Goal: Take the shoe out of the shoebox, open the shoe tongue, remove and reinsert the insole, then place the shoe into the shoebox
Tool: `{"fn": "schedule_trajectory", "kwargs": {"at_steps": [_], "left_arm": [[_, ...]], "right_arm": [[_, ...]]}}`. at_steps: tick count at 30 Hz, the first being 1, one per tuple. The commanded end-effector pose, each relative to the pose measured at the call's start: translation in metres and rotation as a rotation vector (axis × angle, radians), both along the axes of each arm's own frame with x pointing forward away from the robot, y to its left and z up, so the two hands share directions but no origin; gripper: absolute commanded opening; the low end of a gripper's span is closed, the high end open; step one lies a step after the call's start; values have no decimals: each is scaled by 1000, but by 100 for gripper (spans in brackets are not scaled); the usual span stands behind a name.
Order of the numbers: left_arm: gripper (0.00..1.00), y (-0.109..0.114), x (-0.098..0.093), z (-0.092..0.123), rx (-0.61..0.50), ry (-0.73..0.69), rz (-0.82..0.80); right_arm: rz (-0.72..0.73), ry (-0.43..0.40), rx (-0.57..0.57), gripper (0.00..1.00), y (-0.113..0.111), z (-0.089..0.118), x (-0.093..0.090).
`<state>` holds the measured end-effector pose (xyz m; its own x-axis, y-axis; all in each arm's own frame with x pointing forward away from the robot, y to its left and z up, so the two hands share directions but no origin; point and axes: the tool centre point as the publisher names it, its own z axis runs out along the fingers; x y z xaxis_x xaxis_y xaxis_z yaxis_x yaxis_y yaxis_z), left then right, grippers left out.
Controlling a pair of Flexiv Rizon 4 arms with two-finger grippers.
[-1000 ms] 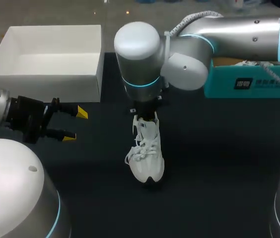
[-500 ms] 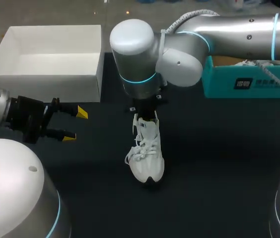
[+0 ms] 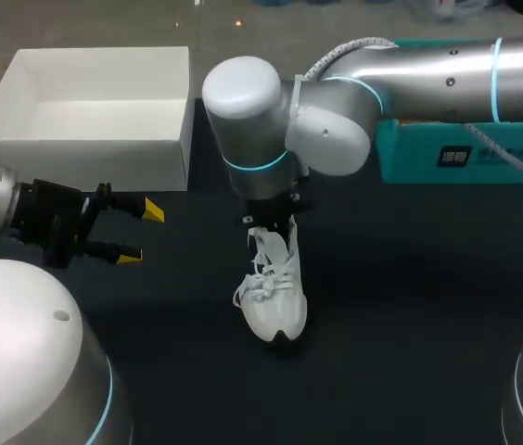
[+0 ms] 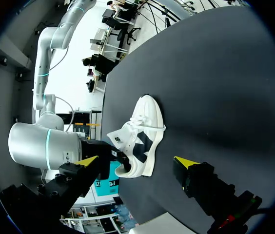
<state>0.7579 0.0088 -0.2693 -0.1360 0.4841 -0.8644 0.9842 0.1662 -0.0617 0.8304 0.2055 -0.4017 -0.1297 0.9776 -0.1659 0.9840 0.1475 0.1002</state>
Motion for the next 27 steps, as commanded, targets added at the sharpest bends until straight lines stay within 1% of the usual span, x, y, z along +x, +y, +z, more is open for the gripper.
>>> {"fn": "schedule_trajectory", "kwargs": {"at_steps": [1, 3, 4, 11, 15, 19, 21, 27], "left_arm": [[100, -1, 0, 0, 5, 0, 1], [100, -1, 0, 0, 5, 0, 1], [100, -1, 0, 0, 5, 0, 1], [100, -1, 0, 0, 5, 0, 1], [100, -1, 0, 0, 5, 0, 1], [100, -1, 0, 0, 5, 0, 1], [100, -1, 0, 0, 5, 0, 1], [100, -1, 0, 0, 5, 0, 1]], "right_arm": [[5, 28, -7, 0, 7, -20, 5], [7, 34, -4, 0, 7, -21, 4], [8, 29, -1, 0, 7, -18, 3], [20, -64, 8, 0, 2, 20, 11], [26, -99, 8, 0, -1, 35, 20], [20, -107, -18, 0, -5, 33, 30], [15, -100, -25, 0, -6, 28, 34], [14, -70, -48, 0, -7, 9, 39]]}}
